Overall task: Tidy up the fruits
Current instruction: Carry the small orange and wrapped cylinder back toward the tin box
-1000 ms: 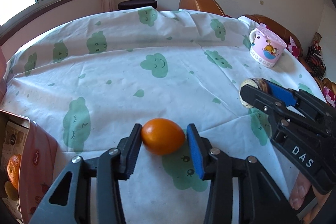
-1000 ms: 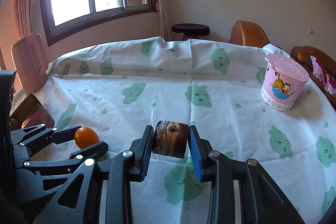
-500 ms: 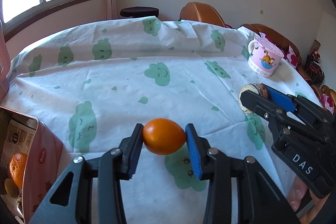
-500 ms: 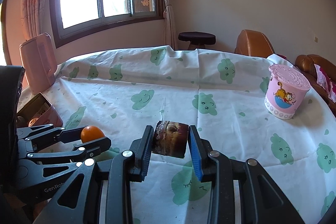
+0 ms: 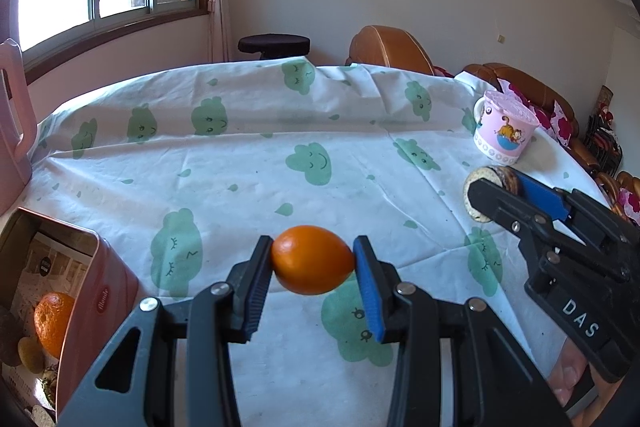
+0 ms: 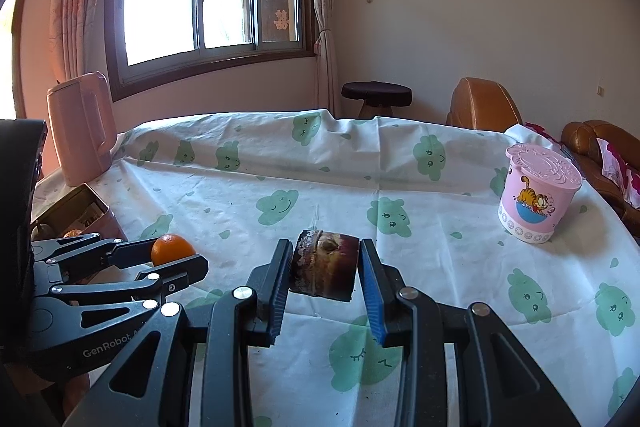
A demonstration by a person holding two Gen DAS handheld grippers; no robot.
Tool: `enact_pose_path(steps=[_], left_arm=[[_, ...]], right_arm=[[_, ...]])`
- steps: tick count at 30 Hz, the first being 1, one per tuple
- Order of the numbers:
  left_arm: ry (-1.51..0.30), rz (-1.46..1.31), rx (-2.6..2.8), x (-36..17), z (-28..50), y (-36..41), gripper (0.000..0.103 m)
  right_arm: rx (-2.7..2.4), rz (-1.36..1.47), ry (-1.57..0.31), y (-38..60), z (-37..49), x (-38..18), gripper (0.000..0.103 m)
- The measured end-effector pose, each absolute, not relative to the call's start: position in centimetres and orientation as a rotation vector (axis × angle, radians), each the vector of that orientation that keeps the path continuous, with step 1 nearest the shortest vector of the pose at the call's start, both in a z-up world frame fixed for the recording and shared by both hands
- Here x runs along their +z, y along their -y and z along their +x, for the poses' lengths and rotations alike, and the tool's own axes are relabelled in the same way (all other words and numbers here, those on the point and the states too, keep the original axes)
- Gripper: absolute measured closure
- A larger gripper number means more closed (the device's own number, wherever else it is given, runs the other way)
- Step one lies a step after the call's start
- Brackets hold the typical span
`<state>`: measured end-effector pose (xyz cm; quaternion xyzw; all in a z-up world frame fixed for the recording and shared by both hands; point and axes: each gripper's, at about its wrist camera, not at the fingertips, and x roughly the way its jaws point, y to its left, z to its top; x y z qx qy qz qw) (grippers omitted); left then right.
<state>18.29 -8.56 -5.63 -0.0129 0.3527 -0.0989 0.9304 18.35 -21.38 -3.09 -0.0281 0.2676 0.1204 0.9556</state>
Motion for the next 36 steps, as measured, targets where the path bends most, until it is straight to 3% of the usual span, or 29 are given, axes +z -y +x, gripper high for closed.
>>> enact_pose_path(steps=[36], left_arm=[[-0.571,-0.020,-0.158,-4.0,15.9,8.2,0.061]], right_arm=[[0.227,-0.040,-0.426,22.0,16.2,-2.2,0.068]])
